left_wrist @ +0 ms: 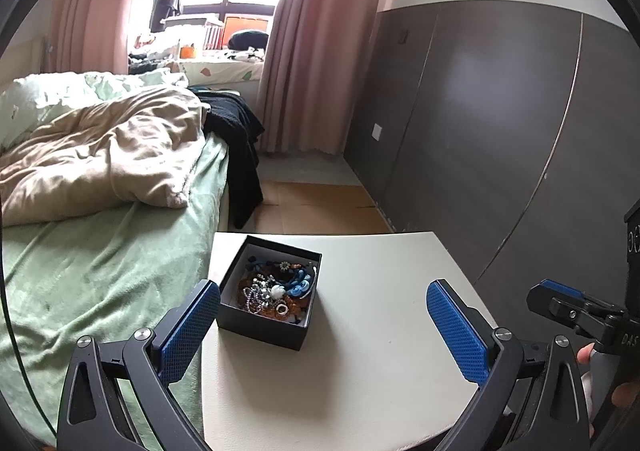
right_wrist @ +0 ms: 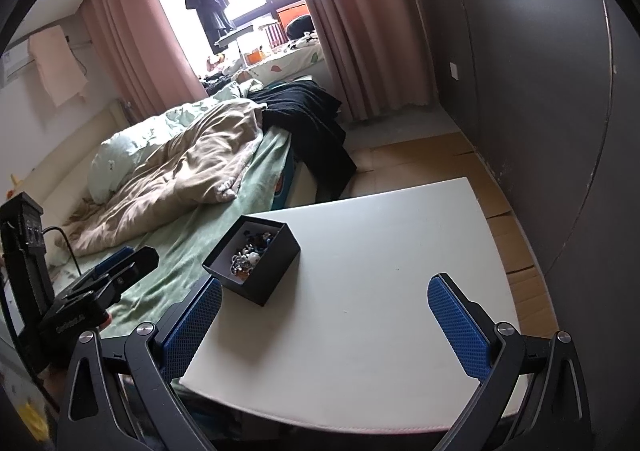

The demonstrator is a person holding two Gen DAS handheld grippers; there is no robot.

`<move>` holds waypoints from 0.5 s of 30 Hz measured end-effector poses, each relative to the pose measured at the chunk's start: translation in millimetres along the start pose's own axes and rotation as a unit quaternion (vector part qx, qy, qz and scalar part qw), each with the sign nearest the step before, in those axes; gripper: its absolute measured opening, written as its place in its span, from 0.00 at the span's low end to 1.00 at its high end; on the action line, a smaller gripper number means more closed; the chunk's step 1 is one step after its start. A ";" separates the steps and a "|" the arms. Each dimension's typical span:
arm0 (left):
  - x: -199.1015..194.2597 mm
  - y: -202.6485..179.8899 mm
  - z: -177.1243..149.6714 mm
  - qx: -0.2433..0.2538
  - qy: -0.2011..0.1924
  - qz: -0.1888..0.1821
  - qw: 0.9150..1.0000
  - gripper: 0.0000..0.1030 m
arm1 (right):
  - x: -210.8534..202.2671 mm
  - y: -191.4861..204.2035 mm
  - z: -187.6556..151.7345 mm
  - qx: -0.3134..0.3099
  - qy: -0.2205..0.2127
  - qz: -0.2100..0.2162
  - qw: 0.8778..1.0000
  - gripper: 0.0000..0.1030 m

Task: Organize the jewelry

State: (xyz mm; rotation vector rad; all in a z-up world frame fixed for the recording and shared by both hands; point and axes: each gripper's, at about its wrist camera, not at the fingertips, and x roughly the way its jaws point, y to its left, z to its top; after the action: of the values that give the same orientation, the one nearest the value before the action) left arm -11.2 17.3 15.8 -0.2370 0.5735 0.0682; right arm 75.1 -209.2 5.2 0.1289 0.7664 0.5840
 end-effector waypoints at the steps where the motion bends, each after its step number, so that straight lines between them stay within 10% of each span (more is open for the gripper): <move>1: -0.1 -0.5 0.0 0.000 -0.001 0.001 1.000 1.00 | -0.3 -0.4 0.3 0.000 0.000 0.000 1.000 1.00; 15: -3.9 -3.0 1.0 0.004 -0.011 0.007 1.000 1.00 | 0.0 0.8 0.3 0.000 0.000 -0.002 1.000 1.00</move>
State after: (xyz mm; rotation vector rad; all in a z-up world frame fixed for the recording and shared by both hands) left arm -13.5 14.7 19.3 -0.2234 0.5532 0.0826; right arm 75.0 -208.6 5.8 0.1275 0.7659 0.5792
